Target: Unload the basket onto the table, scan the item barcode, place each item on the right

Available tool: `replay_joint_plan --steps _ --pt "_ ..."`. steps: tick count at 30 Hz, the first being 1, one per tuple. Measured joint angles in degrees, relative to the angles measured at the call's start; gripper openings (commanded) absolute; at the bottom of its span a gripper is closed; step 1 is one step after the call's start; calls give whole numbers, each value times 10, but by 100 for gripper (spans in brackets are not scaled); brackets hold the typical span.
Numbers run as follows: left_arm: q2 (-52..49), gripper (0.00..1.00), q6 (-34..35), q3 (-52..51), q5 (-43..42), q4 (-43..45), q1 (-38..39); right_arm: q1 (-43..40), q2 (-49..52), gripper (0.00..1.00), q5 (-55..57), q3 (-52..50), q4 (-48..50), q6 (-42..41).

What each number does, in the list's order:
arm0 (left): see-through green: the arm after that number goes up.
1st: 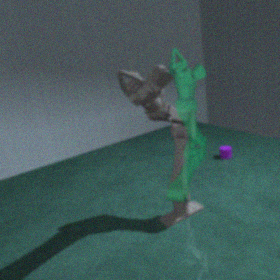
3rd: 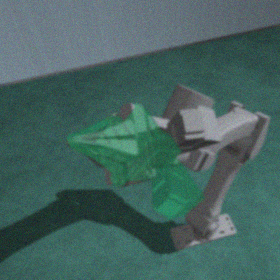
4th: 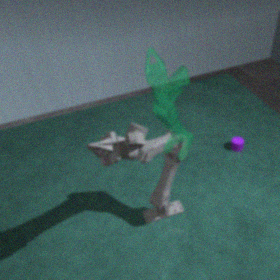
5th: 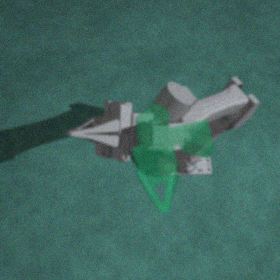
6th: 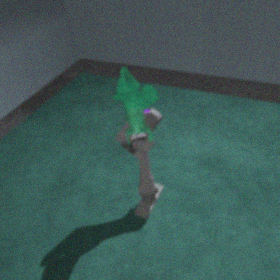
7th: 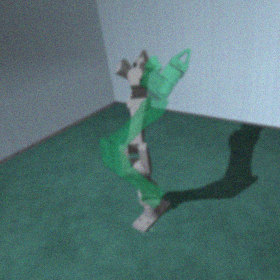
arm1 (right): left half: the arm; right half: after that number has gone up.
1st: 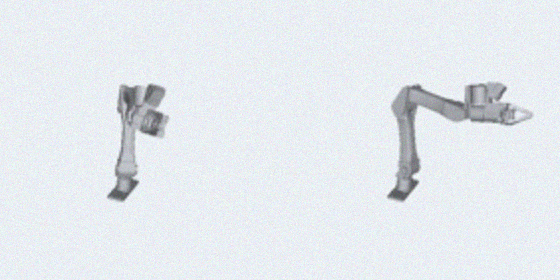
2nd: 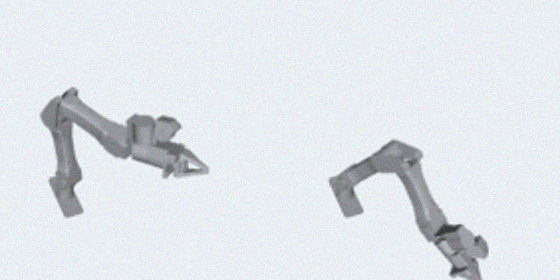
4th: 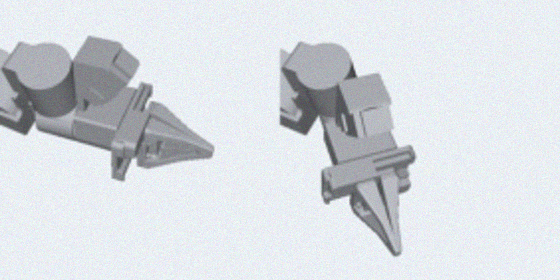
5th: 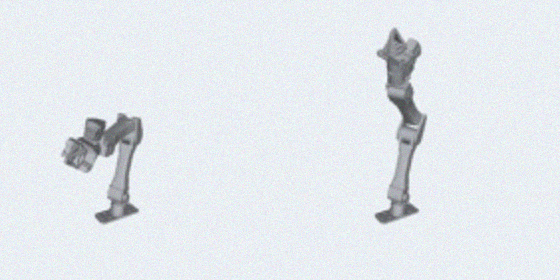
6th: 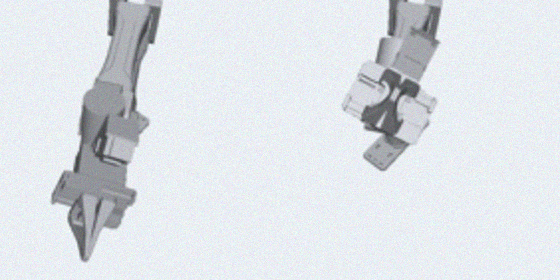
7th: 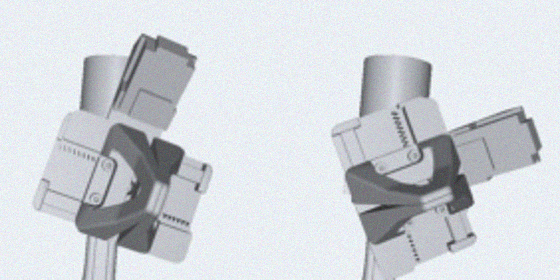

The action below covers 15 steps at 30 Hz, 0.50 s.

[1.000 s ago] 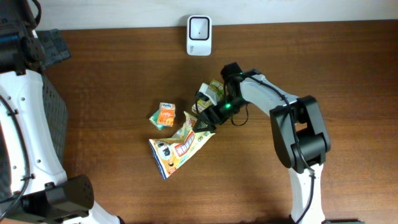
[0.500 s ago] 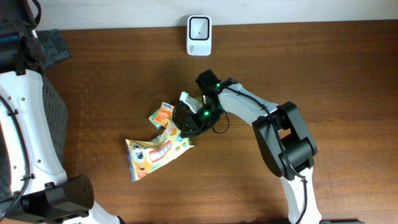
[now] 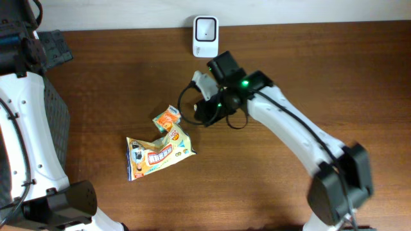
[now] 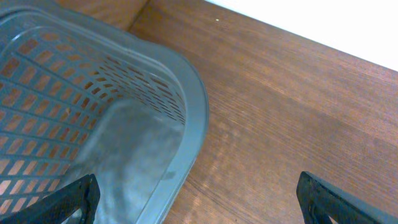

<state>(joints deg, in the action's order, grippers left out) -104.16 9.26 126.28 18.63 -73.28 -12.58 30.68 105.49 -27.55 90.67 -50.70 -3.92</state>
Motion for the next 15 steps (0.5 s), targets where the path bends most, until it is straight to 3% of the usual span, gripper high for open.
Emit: replay_joint_plan --steps 1,2,3,5,15 --pt "0 99 0 0 0 0 0 0 -16 53 13 0 -4 -1" --pt "0 99 0 0 0 0 0 0 -27 81 26 2 -5 -4" --pt "0 99 0 0 0 0 0 0 -30 91 34 3 -5 -6" --pt "0 99 0 0 0 0 0 0 -16 96 39 3 -3 -4" --pt "0 99 0 0 0 0 0 28 158 100 -69 2 102 87"
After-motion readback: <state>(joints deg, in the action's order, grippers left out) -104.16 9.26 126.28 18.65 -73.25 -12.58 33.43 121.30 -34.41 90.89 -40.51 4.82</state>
